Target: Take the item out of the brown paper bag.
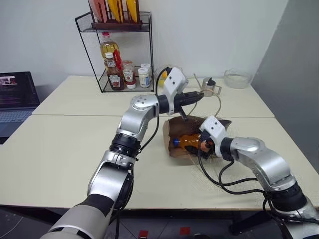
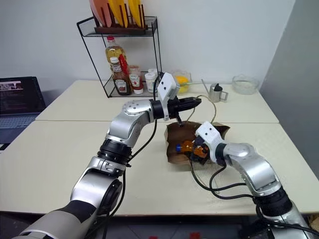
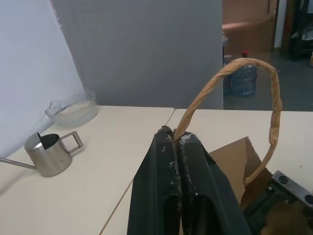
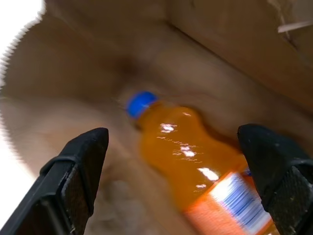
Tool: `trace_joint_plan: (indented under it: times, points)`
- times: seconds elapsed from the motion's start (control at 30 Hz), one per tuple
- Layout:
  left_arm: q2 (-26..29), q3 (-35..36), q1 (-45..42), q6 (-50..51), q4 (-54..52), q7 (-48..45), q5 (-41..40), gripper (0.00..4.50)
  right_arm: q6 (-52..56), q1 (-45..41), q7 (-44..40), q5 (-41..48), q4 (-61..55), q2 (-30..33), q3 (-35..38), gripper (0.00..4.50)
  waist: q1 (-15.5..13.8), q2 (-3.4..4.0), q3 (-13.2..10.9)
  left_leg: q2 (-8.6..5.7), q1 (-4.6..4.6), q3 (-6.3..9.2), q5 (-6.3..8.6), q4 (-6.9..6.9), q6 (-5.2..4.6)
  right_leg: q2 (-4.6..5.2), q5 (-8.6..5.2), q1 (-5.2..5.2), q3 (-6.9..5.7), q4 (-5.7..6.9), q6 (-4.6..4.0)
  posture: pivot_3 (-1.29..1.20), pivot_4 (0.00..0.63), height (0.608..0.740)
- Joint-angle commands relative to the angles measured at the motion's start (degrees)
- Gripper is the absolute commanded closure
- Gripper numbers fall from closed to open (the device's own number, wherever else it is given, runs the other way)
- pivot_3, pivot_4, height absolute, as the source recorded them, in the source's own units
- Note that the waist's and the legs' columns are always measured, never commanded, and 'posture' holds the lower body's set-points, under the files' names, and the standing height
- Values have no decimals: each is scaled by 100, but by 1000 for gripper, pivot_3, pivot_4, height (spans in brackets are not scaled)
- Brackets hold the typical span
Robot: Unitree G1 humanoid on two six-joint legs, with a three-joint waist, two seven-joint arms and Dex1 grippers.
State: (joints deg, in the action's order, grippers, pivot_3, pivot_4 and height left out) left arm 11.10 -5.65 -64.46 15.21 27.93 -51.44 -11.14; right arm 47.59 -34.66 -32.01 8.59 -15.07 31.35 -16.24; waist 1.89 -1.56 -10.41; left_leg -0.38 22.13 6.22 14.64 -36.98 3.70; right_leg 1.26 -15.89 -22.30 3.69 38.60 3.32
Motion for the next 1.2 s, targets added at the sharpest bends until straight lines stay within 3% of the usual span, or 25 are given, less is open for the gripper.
trace_joint_plan:
  times: [0.03, 0.13, 0.57, 0.67, 0.8, 0.87, 1.03, 1.2]
  points:
    - [5, 58, -129, -110, -166, 53, -26, 4500, -608, -157, -75, -740, 84, 256, -611, 15, 0, 0, 0, 1, 0, 0, 0, 0, 0, 0, 0, 0, -1, -1, 0, 0, 150, 740]
    - [2, 66, -127, -116, -156, 84, -30, 4500, -1082, -294, -438, -1332, 296, 593, -1211, 15, -1, 2, -1, -1, 1, 0, 0, 0, 0, 1, 0, 0, -1, -2, 1, 0, 150, 740]
    - [-64, 53, -72, -147, -211, 209, -37, 4500, -2674, -1139, -1174, -2927, 2006, 415, -2170, 15, -1, 2, -1, 0, 0, 2, -1, 0, 1, 1, 0, 0, -3, -3, 0, 0, 150, 740]
    - [-47, 41, 0, -117, -338, 243, -39, 4500, -2755, -1014, -1104, -2889, 2136, 188, -1945, 15, 6, 2, -1, 0, 0, 2, -1, 0, 2, 1, 0, 0, -3, -2, 0, 0, 150, 740]
    - [7, 59, 44, -74, -442, 260, -47, 4500, -2853, -854, -1033, -3032, 2014, 166, -1737, 1329, 4, 2, -1, 1, -2, 3, -1, -1, 2, 1, 1, 0, -2, 2, -1, 0, 150, 740]
    - [27, 61, 62, -66, -473, 267, -43, 4500, -2879, -775, -1021, -3072, 1891, 175, -1603, 1772, 4, 2, -1, 1, -2, 4, -1, -1, 2, 1, 1, 1, -3, 1, -1, 0, 150, 740]
    - [39, 60, 43, -81, -448, 286, -30, 4500, -2759, -585, -1052, -2989, 1426, 152, -1175, 1780, -1, 2, -1, 0, -1, 3, -1, -1, 2, 1, 0, 2, -2, 0, -1, 0, 150, 740]
    - [88, 71, -53, -239, -162, 356, 80, 4500, -2494, -248, -1235, -2269, 510, 8, -368, 1843, -3, 2, -1, 1, -1, 3, -1, 0, 2, 1, 1, 1, -2, 0, -1, 0, 150, 740]
